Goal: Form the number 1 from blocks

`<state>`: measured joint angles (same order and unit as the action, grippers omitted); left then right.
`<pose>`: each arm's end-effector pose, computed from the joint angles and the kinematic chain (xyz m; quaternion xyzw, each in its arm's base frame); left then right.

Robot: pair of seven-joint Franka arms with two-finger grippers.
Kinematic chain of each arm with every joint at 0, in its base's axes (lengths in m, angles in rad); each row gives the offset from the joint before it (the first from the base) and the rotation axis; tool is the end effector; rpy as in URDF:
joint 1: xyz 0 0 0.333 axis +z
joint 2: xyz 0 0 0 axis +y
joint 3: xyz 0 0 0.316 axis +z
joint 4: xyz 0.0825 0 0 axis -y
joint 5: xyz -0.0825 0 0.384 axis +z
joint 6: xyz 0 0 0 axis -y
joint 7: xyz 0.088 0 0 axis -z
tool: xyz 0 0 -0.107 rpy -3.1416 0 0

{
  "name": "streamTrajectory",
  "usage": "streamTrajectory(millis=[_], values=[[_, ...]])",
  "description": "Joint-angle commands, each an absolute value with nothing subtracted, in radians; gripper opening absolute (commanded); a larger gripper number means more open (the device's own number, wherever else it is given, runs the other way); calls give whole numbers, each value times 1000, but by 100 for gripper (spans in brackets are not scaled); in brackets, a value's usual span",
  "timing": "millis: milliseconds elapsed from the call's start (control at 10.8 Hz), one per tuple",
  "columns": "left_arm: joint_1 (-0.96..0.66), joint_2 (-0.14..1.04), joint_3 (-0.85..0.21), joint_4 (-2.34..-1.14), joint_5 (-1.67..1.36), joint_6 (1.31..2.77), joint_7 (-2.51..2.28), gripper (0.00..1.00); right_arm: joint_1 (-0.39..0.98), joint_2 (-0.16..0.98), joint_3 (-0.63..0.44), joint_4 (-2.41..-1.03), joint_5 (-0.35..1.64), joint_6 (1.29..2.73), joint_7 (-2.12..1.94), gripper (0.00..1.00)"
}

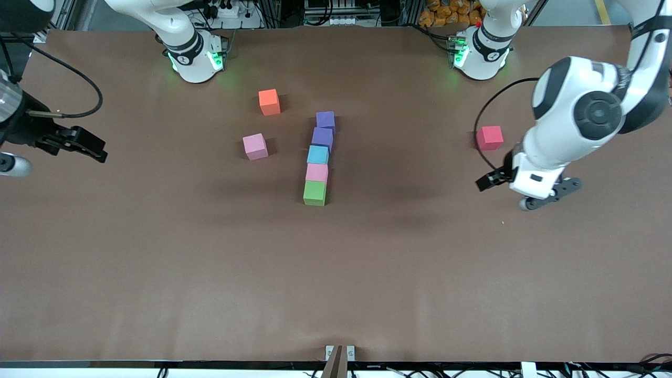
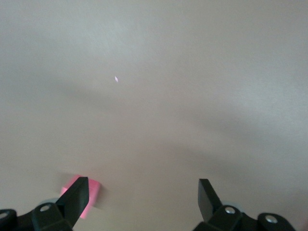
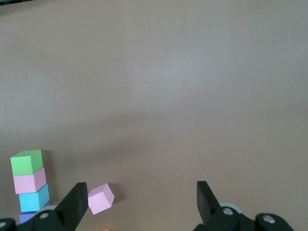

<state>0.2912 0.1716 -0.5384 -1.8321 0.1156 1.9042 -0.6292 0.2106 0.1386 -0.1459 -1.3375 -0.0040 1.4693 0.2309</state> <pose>0.5803 -0.1239 0.4423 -0.9846 -0.1707 0.0291 0.0246 0.5850 0.0446 0.6462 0.9965 -0.0825 -0.0009 0.0123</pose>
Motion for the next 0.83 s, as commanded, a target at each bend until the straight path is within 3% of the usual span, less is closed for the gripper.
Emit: streamTrajectory(millis=[0, 185, 371, 742], values=[[184, 109, -399, -1835, 130, 1881, -466, 100, 138, 75, -130, -1434, 21, 1505, 126, 100], [120, 66, -301, -1832, 114, 1881, -344, 100, 74, 16, -91, -1535, 35, 1583, 54, 100], [69, 43, -240, -1800, 101, 1876, -304, 100, 69, -41, -91, -1584, 34, 1574, 52, 100], [75, 46, -221, -1640, -1, 1729, -186, 100, -21, -81, -74, -1611, 34, 1528, -59, 100]])
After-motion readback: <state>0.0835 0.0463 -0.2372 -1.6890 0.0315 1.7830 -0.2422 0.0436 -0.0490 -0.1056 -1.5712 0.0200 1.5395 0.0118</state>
